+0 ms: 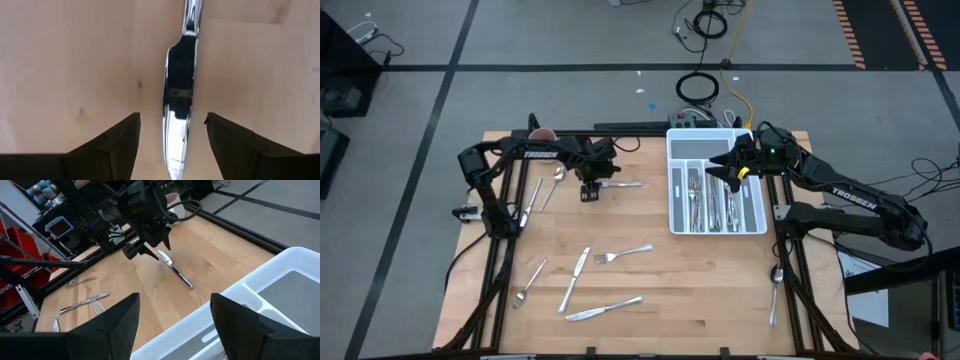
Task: Sort silverware
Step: Put the silver table knife into the silverware tray
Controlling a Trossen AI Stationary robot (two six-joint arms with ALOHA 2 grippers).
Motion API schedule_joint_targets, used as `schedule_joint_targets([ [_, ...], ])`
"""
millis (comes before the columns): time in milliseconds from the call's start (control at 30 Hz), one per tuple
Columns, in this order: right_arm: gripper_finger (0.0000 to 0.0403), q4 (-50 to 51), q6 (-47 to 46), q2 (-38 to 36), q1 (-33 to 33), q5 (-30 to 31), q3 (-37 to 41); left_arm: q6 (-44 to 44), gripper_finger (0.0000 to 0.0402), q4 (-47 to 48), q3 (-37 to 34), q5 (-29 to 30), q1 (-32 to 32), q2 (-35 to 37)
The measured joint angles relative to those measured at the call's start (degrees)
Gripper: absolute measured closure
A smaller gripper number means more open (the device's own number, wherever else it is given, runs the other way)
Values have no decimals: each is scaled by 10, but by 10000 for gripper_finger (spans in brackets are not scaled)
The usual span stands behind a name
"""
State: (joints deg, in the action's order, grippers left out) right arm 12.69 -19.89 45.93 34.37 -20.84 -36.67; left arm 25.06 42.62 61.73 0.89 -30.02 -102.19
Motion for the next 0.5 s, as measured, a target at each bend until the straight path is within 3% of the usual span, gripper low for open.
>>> schedule_joint_targets([
  [367, 167, 7, -1, 0, 0, 0, 0, 14, 172, 4, 5, -10, -2, -60],
  [500, 167, 12, -5, 0, 0, 0, 0, 14, 221, -2, 7, 2, -2, -71],
])
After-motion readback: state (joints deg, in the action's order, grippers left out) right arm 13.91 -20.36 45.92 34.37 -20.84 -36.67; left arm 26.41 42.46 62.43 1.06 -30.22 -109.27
